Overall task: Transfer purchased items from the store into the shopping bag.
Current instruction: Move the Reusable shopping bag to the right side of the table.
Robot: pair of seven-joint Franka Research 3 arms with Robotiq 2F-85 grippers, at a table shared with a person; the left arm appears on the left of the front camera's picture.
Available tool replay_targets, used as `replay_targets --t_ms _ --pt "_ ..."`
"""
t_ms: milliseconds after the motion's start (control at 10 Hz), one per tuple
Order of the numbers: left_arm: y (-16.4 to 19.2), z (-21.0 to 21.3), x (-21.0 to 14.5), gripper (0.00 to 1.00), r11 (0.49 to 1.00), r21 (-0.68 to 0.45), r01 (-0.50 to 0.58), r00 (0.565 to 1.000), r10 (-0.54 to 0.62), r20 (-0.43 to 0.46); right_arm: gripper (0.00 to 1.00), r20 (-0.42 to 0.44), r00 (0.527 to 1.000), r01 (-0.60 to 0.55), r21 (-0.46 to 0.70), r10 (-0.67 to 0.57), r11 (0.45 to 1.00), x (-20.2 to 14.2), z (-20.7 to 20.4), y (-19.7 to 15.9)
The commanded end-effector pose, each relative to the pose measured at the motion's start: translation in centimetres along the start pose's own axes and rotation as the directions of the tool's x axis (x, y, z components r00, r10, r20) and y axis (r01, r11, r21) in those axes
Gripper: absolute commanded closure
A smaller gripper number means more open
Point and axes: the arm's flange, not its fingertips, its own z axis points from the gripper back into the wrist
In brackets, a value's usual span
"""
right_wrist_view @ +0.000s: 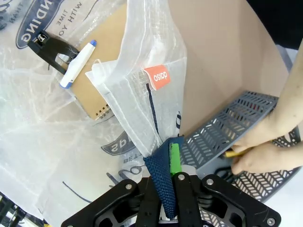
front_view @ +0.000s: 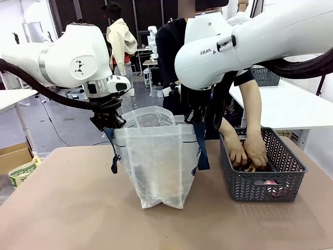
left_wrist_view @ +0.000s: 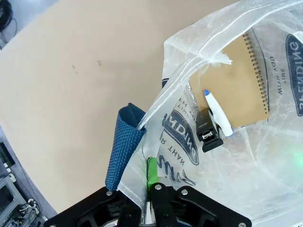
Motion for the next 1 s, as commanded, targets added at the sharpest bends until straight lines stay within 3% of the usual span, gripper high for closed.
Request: replay_targets --t_ms 0,900 --pt "0.07 -0.03 -0.03 1.0 1.0 0.0 -0.001 1.0 0.001 0.0 1.0 -0.001 1.0 0.001 0.0 -0.001 1.0 -0.05 -0.07 -0.05" --pt "0.07 -0.03 -0.03 1.0 1.0 0.0 -0.001 1.0 0.001 0.0 1.0 -0.001 1.0 0.001 0.0 -0.001 1.0 -0.05 -0.07 -0.05"
